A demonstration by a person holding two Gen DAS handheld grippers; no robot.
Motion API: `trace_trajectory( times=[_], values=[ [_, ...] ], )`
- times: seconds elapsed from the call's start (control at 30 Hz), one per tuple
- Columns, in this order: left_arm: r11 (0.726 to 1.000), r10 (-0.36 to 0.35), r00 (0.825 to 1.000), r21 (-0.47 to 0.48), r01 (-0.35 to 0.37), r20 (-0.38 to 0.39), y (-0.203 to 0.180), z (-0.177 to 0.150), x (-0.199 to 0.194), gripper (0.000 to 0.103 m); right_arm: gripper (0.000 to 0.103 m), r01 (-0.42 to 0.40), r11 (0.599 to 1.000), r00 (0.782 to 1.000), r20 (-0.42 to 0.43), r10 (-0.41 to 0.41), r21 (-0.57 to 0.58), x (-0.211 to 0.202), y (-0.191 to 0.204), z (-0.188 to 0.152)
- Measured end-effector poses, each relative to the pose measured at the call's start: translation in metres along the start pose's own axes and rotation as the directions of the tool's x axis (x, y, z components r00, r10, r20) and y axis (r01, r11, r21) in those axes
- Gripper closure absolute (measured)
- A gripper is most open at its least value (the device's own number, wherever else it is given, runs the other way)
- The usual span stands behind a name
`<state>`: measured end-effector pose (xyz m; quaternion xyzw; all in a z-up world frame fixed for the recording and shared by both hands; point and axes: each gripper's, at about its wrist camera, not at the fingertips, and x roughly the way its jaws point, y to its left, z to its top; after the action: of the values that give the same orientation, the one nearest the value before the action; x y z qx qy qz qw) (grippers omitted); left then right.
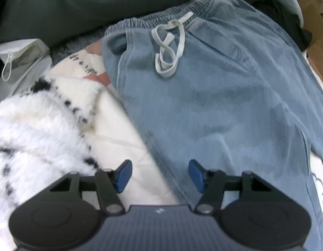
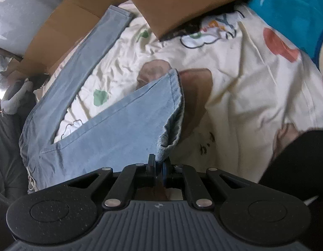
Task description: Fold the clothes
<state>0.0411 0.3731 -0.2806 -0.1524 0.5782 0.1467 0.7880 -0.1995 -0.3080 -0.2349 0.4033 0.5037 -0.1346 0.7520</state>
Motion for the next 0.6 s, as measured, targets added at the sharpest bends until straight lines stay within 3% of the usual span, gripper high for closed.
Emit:
trace_trajectory(
  times=[0.2, 0.6],
  values=[
    [1.000, -0.012, 1.000, 0.028, 0.013, -0.028, 0.002, -0.011, -0.001, 0.047, 0.099, 0.002, 1.000, 1.000, 0.011, -0.002, 0.004, -0.011, 0.003, -0.008],
    [0.999, 0.029, 0.998, 0.025, -0.027, -0.062, -0.007, 0.005, 0.046, 0.052, 0.099, 0.020, 1.000, 1.000, 0.003, -0.020, -0.024, -0.010, 0.007, -0.006]
  ],
)
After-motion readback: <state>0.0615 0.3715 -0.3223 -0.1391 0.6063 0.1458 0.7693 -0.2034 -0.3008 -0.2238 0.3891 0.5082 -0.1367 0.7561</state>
